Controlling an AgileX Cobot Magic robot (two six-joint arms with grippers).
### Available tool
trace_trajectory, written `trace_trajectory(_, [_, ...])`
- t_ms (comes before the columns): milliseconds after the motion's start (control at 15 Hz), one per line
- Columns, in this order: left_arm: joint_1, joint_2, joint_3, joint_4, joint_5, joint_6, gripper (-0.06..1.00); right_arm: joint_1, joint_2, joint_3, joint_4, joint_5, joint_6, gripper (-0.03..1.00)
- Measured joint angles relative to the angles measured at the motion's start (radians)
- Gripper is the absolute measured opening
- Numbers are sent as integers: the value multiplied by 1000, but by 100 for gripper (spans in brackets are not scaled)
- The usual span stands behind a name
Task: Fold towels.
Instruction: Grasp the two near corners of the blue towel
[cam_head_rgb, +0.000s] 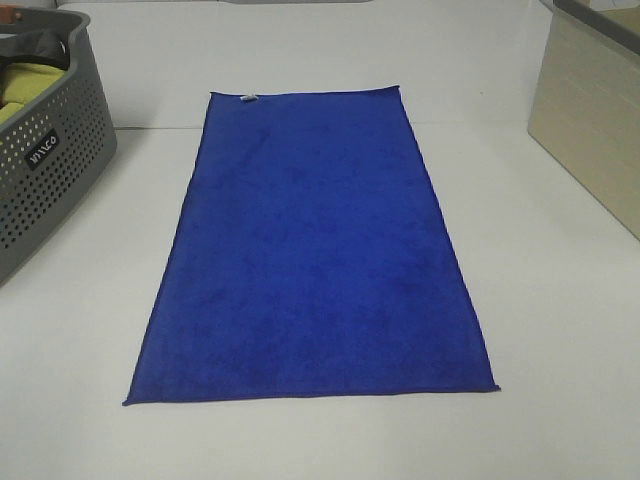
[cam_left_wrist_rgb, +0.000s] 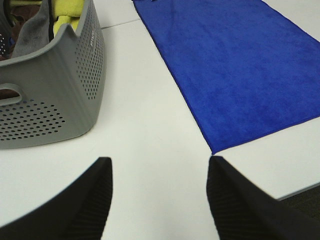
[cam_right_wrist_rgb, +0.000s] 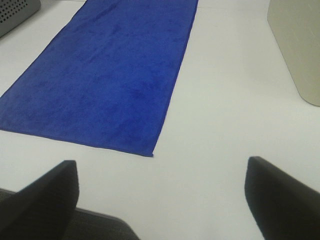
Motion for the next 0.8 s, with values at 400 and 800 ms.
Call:
trace_trajectory(400, [0, 0, 0, 0, 0, 0, 55, 0, 0, 0, 0, 0, 0, 85])
trace_trajectory(800, [0, 0, 0, -9, 0, -2, 55, 0, 0, 0, 0, 0, 0, 85])
